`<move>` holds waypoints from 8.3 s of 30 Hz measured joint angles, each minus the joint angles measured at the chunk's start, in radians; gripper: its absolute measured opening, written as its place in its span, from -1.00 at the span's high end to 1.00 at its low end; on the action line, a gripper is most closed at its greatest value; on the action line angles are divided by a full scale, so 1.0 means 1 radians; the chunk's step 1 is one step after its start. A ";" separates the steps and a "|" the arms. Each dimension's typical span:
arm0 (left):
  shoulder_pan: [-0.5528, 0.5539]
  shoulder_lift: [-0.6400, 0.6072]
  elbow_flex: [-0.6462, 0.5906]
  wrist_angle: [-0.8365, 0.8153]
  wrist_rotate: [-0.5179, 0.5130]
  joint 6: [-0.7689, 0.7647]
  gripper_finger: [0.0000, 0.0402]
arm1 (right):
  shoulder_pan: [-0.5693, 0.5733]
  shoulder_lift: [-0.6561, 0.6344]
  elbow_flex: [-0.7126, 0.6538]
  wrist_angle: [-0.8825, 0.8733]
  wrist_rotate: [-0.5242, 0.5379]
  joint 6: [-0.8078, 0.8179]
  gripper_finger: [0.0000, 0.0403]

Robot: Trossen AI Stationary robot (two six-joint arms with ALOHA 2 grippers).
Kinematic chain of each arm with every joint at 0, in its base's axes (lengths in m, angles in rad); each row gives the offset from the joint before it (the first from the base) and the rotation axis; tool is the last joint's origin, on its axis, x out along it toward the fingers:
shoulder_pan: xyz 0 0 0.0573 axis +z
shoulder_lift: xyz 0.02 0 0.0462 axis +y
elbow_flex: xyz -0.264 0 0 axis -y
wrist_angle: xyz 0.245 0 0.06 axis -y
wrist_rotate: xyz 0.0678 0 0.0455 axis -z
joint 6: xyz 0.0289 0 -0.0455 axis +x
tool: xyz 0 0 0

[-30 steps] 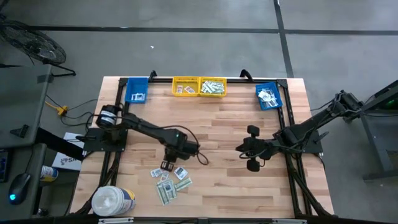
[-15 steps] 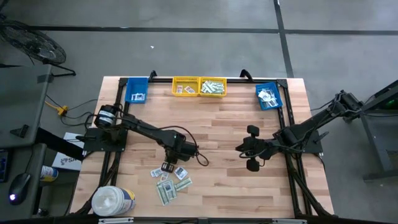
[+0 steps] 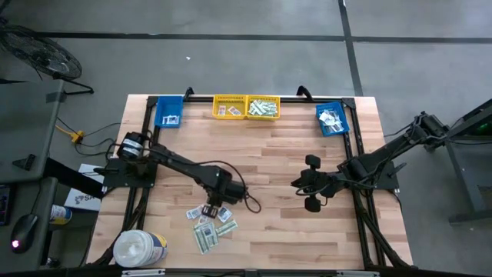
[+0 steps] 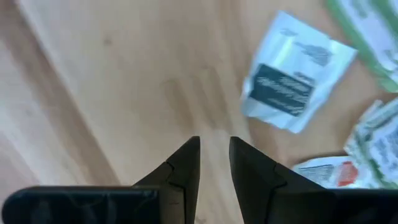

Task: Pick & Place First Aid Supplies
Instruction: Put the black towelette pack into the right blue bin

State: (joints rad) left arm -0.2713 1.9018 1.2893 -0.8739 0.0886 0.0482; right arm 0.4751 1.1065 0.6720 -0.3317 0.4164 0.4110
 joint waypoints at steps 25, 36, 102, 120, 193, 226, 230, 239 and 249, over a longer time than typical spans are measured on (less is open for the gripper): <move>-0.063 -0.002 -0.020 0.123 -0.045 0.020 0.58 | 0.000 0.000 0.000 0.006 0.000 0.000 0.92; -0.063 -0.002 -0.026 0.127 -0.031 0.029 0.57 | 0.000 0.000 0.000 0.006 0.000 0.000 0.92; -0.063 0.001 0.176 0.064 -0.461 0.001 1.00 | 0.000 0.000 0.000 0.007 0.000 0.000 0.92; 0.112 -0.017 0.184 0.439 -0.747 0.128 1.00 | -0.005 0.000 0.000 0.007 0.270 0.002 0.92; 0.219 -0.313 -0.173 0.977 -0.849 0.285 1.00 | -0.478 0.301 0.000 0.906 0.045 -0.257 0.35; 0.220 -0.442 -0.171 0.645 -0.917 0.161 0.07 | -0.528 0.191 0.000 0.554 0.180 -0.186 0.99; 0.220 -0.458 -0.187 0.551 -0.917 0.085 0.13 | -0.596 0.126 0.000 0.378 0.182 -0.118 1.00; 0.220 -0.541 -0.523 0.892 -0.877 0.052 0.34 | -0.811 0.075 0.000 -0.018 0.180 0.039 1.00; 0.219 -0.640 -0.802 1.342 -0.634 -0.029 0.42 | -1.052 0.077 0.000 -0.172 0.034 0.108 1.00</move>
State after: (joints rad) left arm -0.0525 1.2623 0.4876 0.4679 -0.5453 0.0192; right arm -0.5774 1.1835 0.6720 -0.5037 0.4502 0.5186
